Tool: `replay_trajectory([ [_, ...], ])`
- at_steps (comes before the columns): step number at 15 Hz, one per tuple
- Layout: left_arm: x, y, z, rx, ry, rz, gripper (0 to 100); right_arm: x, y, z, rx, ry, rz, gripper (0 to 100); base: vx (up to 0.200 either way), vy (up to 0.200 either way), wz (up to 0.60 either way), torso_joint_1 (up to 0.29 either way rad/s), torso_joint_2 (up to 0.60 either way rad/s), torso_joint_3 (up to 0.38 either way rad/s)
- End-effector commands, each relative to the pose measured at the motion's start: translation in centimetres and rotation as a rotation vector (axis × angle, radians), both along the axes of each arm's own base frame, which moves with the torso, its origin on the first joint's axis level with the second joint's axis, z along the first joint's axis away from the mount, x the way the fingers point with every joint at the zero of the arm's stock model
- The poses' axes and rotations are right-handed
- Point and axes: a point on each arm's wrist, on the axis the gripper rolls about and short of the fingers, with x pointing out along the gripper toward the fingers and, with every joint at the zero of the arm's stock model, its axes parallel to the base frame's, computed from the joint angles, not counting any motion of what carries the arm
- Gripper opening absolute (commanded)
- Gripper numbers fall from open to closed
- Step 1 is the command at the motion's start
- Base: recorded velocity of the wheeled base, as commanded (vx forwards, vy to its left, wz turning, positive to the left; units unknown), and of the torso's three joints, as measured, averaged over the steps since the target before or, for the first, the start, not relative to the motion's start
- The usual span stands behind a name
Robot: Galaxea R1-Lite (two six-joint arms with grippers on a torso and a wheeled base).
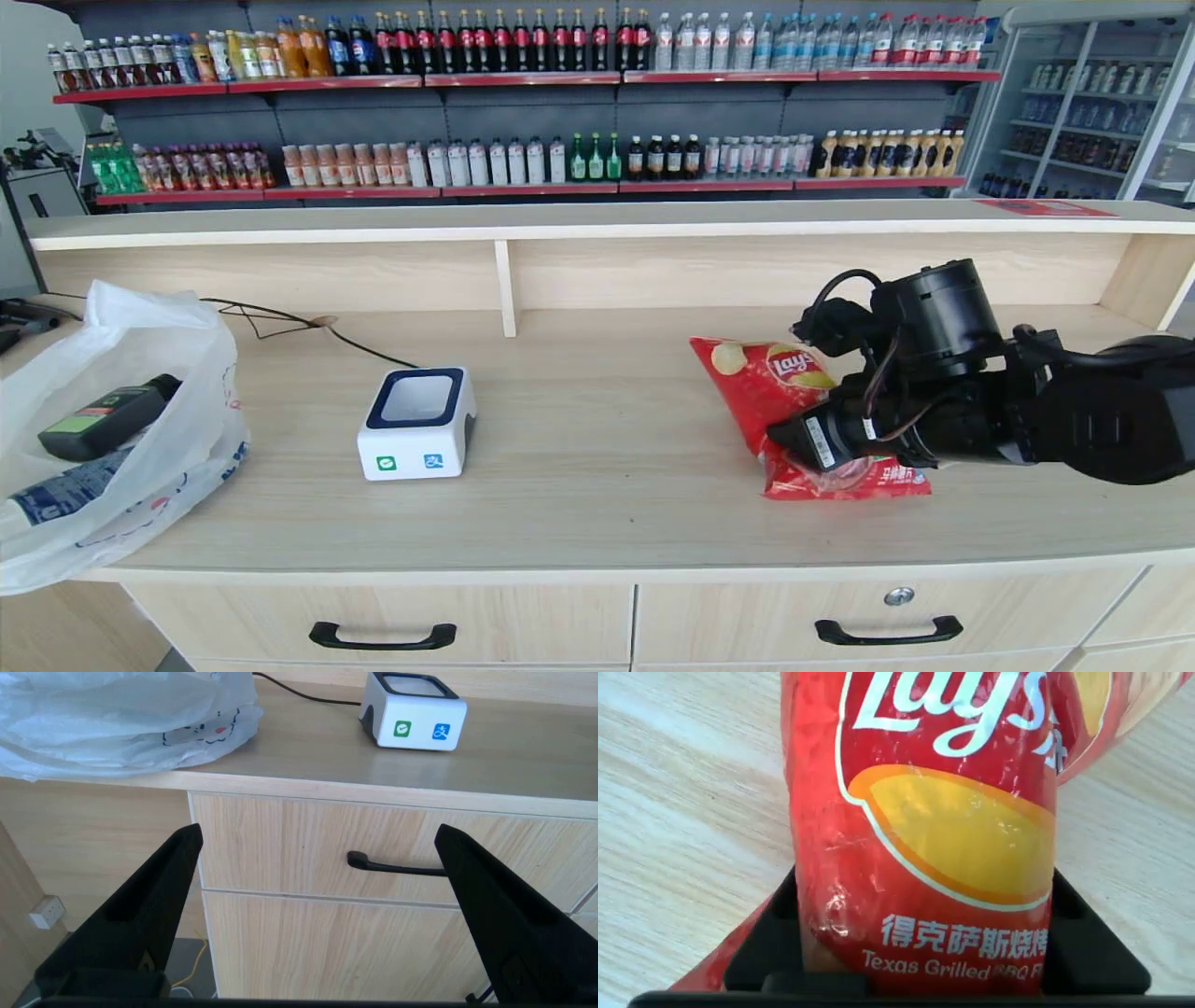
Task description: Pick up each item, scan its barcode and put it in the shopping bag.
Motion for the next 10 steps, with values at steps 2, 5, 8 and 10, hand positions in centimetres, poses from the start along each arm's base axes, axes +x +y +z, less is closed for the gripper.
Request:
replay_trajectory([
  [2,0.0,0.0,0.0,0.000,0.000,0.000,100,-1.2,0.2,2.0,0.042,-0.054,0.013,0,0.000,0.000,0.00,0.000,0.00,0.000],
  [5,0.0,0.0,0.0,0.000,0.000,0.000,100,-1.9,0.4,3.4,0.088,-0.088,0.008,0,0.000,0.000,0.00,0.000,0.00,0.000],
  [8,0.0,0.0,0.0,0.000,0.000,0.000,100,-3.0,0.7,7.3,0.177,-0.133,-0.003,0,0.000,0.000,0.00,0.000,0.00,0.000],
  [10,0.0,0.0,0.0,0.000,0.000,0.000,100,-4.2,1.0,10.1,0.279,-0.187,-0.007,0,0.000,0.000,0.00,0.000,0.00,0.000],
])
